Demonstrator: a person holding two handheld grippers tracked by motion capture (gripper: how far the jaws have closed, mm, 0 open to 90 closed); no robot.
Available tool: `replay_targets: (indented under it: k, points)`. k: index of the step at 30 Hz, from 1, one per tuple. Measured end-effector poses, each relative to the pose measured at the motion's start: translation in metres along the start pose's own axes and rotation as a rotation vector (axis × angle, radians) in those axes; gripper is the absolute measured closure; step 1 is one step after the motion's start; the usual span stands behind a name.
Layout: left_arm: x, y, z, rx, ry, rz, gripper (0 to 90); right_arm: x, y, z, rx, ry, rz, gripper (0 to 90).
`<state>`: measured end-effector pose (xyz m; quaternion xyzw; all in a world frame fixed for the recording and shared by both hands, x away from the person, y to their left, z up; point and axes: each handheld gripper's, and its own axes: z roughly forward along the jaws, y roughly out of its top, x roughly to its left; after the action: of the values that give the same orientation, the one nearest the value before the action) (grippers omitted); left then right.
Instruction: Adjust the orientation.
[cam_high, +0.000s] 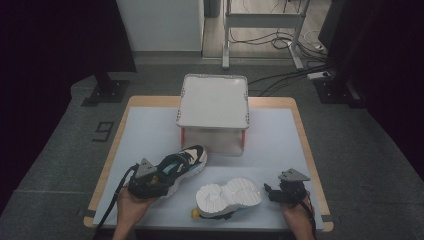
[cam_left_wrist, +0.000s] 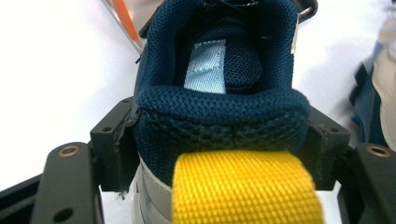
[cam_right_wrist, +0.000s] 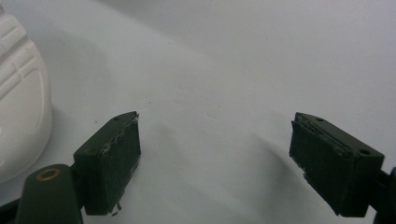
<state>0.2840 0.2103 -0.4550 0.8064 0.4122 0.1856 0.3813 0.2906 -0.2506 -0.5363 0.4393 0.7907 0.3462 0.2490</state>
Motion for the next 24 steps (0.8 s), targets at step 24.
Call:
replay_targets:
  k: [24]
  points:
    - [-0.005,0.040,0.062,-0.082,0.178,-0.086,26.6,0.000,0.000,0.000,-0.002,0.001,-0.003,16.6]
